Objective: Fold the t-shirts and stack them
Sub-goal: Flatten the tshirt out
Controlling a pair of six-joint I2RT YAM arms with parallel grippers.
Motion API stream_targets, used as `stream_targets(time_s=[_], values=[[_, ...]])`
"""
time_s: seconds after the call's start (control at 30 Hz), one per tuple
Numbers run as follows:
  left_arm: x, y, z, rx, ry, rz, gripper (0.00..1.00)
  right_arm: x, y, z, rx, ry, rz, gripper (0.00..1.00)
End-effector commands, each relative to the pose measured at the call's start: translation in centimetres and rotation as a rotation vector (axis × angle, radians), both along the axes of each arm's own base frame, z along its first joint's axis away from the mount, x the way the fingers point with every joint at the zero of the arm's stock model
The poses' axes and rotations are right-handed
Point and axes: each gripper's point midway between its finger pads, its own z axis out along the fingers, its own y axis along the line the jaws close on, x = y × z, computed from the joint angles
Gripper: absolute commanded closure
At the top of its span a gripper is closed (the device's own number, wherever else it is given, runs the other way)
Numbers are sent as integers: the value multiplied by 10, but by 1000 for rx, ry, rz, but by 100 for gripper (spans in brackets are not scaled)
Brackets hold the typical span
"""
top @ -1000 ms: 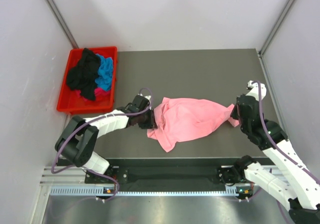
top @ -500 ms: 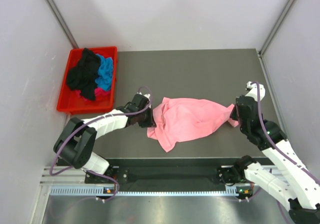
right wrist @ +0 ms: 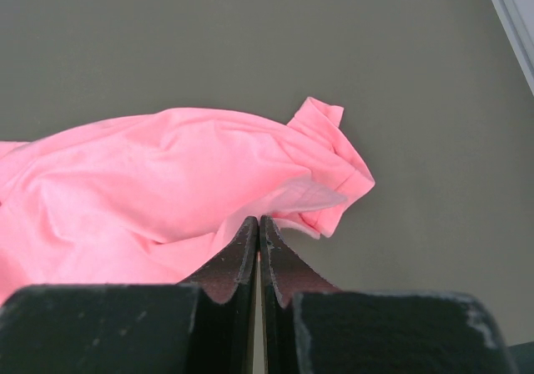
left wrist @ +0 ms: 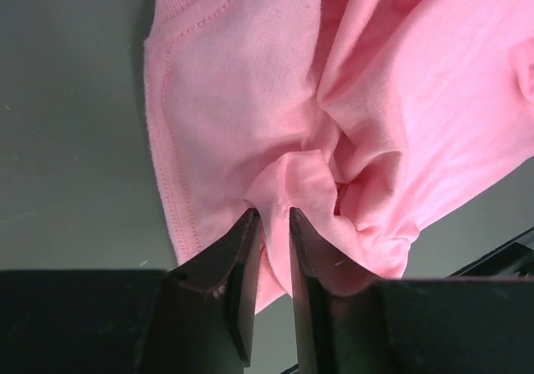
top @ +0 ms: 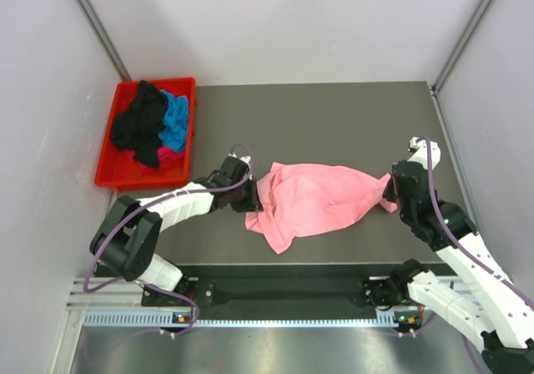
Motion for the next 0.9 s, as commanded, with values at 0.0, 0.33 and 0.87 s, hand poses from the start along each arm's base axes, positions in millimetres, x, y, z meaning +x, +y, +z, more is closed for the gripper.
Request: stream_targets(time_s=[0.0, 0.33, 0.87], values=[[11, -9, 6, -31, -38, -6, 73, 5, 0, 10, 23, -41, -10, 100], [12, -9, 3, -29, -34, 8, 73, 3, -3, 11, 16, -49, -14, 100], [16, -10, 1, -39, -45, 33, 86, 1, -2, 8, 26, -45, -14, 100]])
